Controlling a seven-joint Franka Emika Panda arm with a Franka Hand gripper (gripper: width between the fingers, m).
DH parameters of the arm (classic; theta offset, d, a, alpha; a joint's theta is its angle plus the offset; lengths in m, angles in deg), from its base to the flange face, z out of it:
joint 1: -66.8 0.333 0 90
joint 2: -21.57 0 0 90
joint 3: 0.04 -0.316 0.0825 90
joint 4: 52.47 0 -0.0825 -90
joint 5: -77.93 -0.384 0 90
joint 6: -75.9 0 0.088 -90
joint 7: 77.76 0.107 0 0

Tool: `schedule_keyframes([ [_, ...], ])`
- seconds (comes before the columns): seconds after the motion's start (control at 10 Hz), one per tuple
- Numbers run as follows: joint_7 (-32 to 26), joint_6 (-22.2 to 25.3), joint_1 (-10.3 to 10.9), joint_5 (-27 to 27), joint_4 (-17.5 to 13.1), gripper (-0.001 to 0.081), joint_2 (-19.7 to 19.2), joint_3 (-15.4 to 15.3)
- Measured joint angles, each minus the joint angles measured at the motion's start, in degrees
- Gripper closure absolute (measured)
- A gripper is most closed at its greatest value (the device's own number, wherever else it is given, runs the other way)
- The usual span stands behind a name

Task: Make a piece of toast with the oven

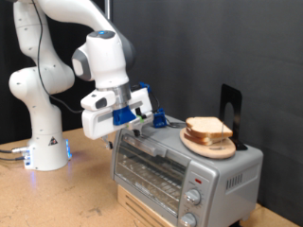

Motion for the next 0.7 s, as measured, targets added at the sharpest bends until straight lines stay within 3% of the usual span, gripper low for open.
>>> schedule_keyframes([
  [0.7,0.14,0.41,-3.75,3.19,0.15,-0.0003,0.33,0.19],
])
